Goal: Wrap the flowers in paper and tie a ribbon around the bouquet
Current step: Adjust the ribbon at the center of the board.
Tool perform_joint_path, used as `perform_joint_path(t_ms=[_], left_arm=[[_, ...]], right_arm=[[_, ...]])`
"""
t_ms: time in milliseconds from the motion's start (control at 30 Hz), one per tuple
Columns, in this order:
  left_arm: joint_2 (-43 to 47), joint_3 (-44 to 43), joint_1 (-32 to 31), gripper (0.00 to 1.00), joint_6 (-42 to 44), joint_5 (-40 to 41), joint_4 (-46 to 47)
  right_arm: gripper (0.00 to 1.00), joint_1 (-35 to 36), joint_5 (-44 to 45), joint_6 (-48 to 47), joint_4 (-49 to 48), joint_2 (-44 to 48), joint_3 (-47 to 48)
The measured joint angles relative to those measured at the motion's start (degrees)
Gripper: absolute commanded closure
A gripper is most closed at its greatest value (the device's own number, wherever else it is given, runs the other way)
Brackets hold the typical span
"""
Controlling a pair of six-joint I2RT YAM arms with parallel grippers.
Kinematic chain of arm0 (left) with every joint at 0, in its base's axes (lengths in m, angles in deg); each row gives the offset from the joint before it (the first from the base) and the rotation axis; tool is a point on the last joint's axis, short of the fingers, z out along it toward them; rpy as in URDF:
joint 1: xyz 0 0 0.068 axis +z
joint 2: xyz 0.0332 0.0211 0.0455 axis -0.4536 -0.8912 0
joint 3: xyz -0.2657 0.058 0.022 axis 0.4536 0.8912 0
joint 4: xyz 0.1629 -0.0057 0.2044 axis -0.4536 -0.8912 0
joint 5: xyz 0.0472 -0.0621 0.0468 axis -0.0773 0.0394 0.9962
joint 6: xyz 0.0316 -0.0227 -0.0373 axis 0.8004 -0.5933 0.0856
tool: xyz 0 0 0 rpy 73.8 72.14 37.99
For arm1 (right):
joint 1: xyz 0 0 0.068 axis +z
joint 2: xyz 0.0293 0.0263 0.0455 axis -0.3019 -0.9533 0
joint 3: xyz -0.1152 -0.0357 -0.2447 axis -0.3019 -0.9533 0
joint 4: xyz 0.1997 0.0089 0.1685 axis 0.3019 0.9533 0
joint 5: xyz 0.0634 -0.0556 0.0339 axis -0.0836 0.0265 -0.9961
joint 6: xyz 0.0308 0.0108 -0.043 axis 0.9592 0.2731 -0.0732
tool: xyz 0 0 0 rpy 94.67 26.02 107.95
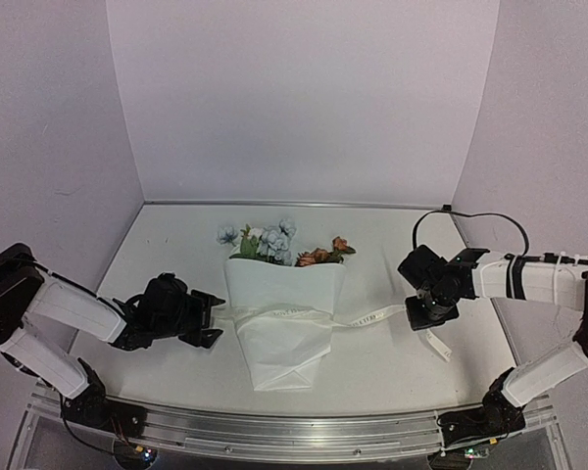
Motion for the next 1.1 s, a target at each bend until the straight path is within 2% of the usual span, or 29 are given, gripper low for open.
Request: perform_joint_path(t_ms=[333,467,533,633,733,933,1100], left_arm=[[-11.82,0.07,-0.25,0.42,-3.07,3.35,17.13],[-14.3,0.09,-0.25,0.6,-3.16,4.32,20.84],[-15.05,0.12,-0.25,0.73,-3.47,4.71,22.18],[-15.75,0.49,-0.32,0.87,-3.55,5.13,24.31],[-16.18,1.3,-0.36,0.98,-3.51,5.7,26.49],[-15.65,2.94,0.92,1.0,-0.77,4.85,27.3],[-8.53,3.39,4.25,1.0,6.05,1.99,19.4]], right_arm=[[1.0,0.0,0.13,-0.44,0.01,1.07,0.0],[1.0,0.0,0.13,-0.68,0.02,1.07,0.09],[1.0,0.0,0.13,-0.86,0.07,1.07,0.12],[1.0,0.0,0.32,-1.1,0.35,1.1,0.36],[1.0,0.0,0.55,-1.66,0.84,1.1,0.84],[1.0,0.0,2.32,-2.95,1.6,0.93,2.83],[1.0,0.0,3.94,-4.07,1.66,-0.34,3.19]])
